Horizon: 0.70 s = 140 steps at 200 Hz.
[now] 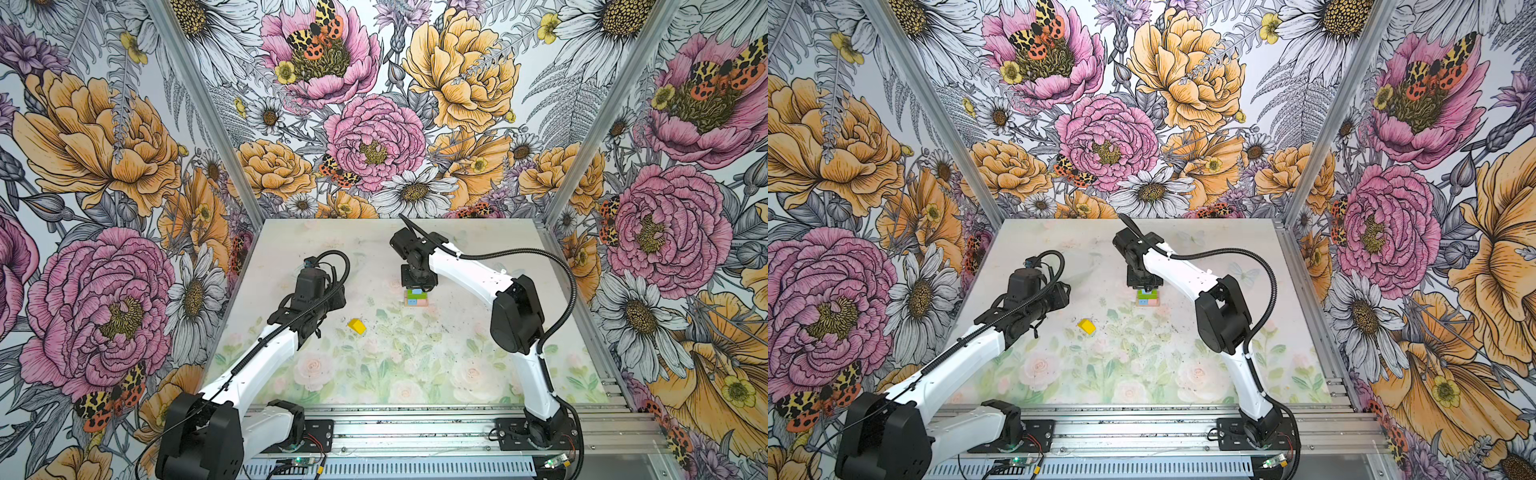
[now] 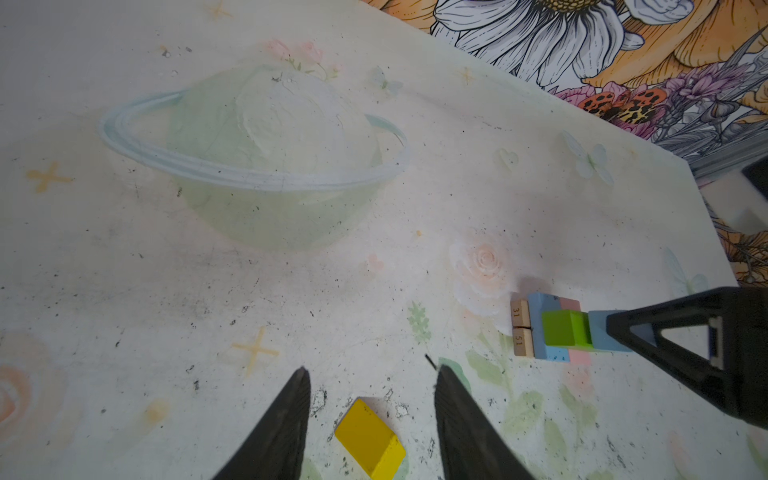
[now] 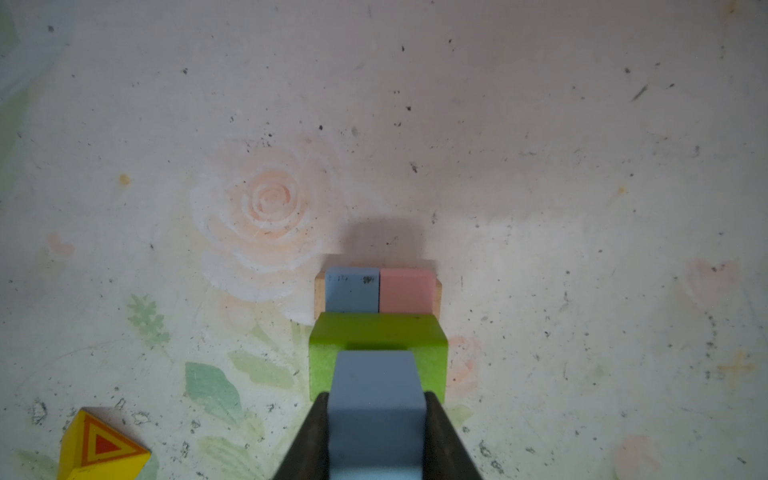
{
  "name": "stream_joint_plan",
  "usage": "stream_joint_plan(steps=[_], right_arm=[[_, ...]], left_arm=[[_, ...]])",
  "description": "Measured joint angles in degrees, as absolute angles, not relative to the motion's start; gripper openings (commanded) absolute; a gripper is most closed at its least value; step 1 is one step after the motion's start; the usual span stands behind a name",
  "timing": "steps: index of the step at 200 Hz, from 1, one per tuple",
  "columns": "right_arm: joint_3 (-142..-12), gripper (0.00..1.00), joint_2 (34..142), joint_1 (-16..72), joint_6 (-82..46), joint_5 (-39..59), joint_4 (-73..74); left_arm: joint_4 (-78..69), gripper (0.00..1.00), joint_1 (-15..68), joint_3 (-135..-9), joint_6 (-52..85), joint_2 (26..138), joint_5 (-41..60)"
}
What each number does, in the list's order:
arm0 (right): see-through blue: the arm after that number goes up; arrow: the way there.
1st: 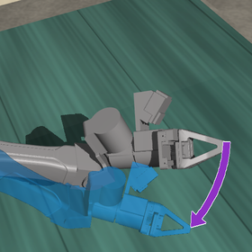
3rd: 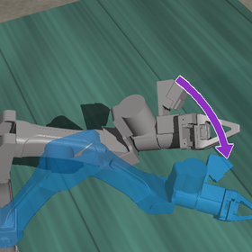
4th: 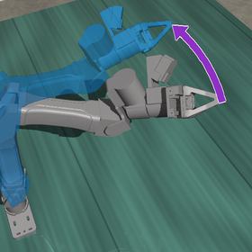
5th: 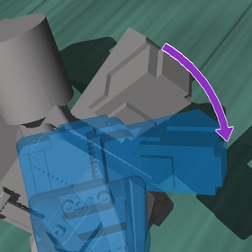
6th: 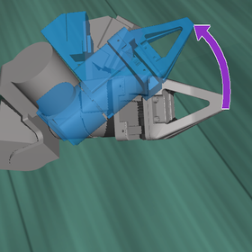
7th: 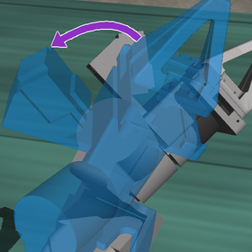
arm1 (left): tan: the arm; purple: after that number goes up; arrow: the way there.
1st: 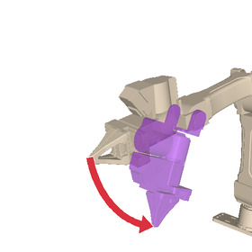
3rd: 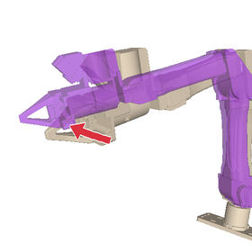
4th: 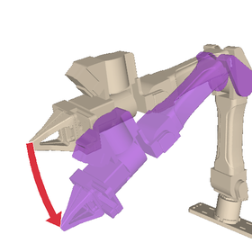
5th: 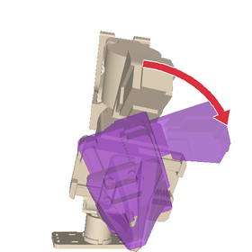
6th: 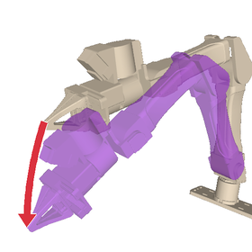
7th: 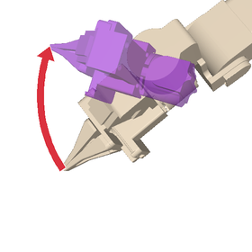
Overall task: Build the wood block tower
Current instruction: 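Lower the light-blue cube toward the lime-green block with the right gripper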
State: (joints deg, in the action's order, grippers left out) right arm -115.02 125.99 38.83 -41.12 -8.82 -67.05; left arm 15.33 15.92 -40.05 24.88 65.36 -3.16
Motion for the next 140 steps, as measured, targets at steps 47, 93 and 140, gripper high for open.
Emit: stream_joint_plan(steps=[47, 93, 140], right_arm=[[-115.0, 0.0, 126.4, 38.8, -41.1, -8.8, -67.0], [-115.0, 0.0, 126.4, 38.8, -41.1, -8.9, -67.0], [-115.0, 0.06, 126.4, 38.8, -41.1, -8.9, -67.0]], left_arm=[[15.1, 0.5, 15.9, -40.1, 24.9, 65.4, -3.2], [15.1, 0.5, 15.9, -40.1, 24.9, 65.4, -3.2], [15.1, 0.5, 15.9, -40.1, 24.9, 65.4, -3.2]])
